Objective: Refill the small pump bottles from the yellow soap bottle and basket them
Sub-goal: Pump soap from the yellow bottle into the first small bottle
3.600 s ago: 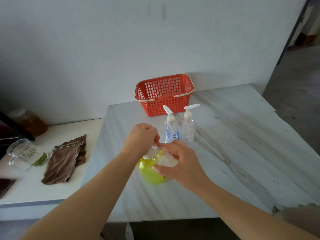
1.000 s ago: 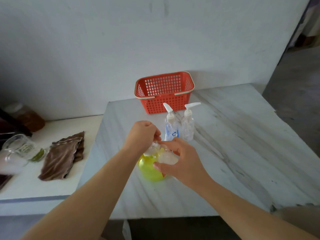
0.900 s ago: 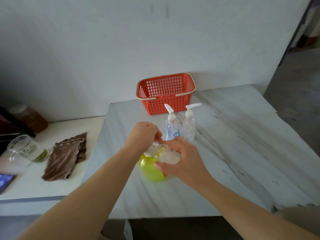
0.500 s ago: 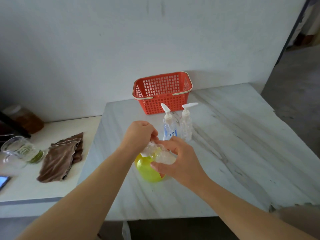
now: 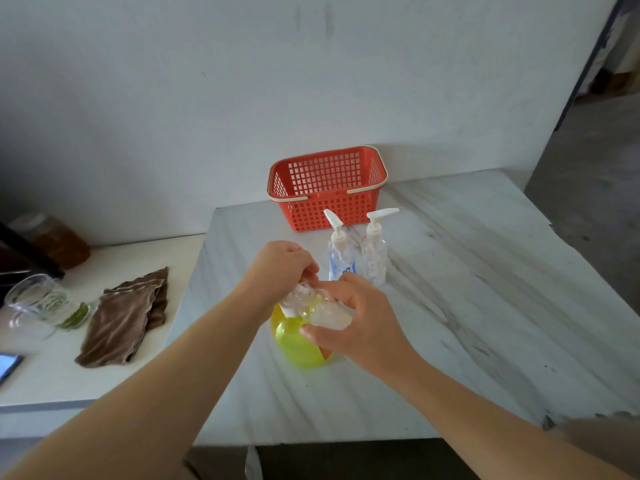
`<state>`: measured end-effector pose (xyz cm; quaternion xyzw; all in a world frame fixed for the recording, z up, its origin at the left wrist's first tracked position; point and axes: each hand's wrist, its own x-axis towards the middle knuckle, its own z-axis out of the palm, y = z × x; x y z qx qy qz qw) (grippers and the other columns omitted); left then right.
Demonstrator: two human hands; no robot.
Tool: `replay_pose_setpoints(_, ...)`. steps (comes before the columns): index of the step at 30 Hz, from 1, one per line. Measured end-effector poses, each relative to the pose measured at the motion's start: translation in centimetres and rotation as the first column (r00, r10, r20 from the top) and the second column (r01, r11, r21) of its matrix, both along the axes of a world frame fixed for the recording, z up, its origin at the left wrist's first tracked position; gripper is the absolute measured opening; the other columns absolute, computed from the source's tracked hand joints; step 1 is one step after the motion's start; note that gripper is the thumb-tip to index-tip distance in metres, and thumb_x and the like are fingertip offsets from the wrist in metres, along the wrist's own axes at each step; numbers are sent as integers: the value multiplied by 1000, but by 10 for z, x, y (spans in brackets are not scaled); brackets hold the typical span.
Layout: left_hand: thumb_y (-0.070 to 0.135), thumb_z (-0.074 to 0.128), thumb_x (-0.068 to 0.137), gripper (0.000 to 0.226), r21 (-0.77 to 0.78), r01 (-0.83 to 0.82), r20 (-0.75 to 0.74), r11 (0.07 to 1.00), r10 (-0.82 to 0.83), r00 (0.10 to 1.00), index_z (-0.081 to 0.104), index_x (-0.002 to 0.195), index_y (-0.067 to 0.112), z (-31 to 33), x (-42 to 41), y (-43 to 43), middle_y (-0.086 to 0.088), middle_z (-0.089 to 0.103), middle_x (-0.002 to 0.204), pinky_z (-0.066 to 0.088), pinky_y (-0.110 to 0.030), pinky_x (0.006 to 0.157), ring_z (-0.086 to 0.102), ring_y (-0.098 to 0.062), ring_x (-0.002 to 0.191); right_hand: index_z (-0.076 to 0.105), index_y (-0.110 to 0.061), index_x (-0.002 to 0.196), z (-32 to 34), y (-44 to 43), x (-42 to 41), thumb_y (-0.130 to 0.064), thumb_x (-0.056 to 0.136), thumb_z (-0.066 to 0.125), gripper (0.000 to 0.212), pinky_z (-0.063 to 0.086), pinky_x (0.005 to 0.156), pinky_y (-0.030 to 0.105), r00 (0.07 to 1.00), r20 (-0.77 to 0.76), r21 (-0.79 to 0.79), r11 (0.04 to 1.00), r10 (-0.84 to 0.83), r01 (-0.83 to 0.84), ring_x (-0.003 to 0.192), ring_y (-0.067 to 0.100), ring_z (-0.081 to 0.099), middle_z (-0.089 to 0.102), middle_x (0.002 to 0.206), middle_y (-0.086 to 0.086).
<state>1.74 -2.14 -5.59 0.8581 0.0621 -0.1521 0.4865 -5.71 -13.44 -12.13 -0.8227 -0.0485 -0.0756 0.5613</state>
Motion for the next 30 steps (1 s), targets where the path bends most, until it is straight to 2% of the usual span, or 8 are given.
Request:
replay_pose_setpoints(4,1,44,83,24,-1,-9,21,1000,9,1000,65,72,3,-8,-2,-2,-8,68,67,50,-27,65,61,-18,60,60,-59,93,-2,-2,-1,-59,51,63,42,41,71,12,1000,-14,27,1000,10,-9,81,4,53,49,80,-10)
replay_pose_setpoints(9,2,43,82,26,27,-21,64,999,19,998,65,68,4,-14,-4,-3,-10,68,67,52,-36,75,61,-24,66,68,-43,107,-5,-3,-5,-59,53,63,57,39,69,12,1000,-21,14,1000,18,-18,78,4,50,48,79,-10)
replay_pose_setpoints(12,2,44,82,25,26,-19,53,999,18,998,65,69,4,-13,-4,-3,-9,69,68,52,-36,76,61,-23,66,68,-43,105,-4,-3,-4,-59,52,64,56,39,69,12,1000,-19,18,1000,11,-10,77,2,50,46,77,-12)
replay_pose_setpoints(16,3,49,82,21,-13,-17,25,1000,18,1000,65,69,4,-5,-3,-2,-8,68,67,49,-29,67,60,-21,63,67,-44,101,-3,-1,-2,-60,52,64,52,39,70,10,1000,-13,22,1000,-3,3,79,2,53,49,78,-11)
replay_pose_setpoints(20,3,50,83,20,13,12,91,1000,-13,996,65,70,5,-5,-1,-1,-9,69,69,53,-37,78,62,-24,71,68,-41,106,-1,-1,-2,-59,52,64,57,39,70,10,1000,-18,15,1000,3,-2,79,2,52,48,78,-12)
replay_pose_setpoints(22,2,46,83,24,8,6,71,1000,-6,997,65,68,5,-8,0,0,-11,70,71,53,-38,81,63,-25,71,69,-38,105,-2,-1,-2,-59,52,63,58,39,69,12,1000,-25,20,1000,-5,6,77,3,51,48,78,-11)
replay_pose_setpoints(28,2,43,83,25,15,-4,71,1000,3,997,64,69,5,-13,-3,1,-10,68,69,50,-33,71,61,-23,65,66,-45,107,-4,0,-4,-60,52,62,57,40,70,12,1000,-25,-3,1000,-10,10,80,5,52,48,79,-9)
replay_pose_setpoints(30,3,43,83,25,24,-4,65,1000,2,998,64,68,6,-14,-3,1,-10,69,69,51,-35,73,61,-23,66,66,-44,109,-4,0,-5,-61,52,61,59,41,71,13,1000,-25,-25,1000,-9,9,82,7,53,52,83,-6)
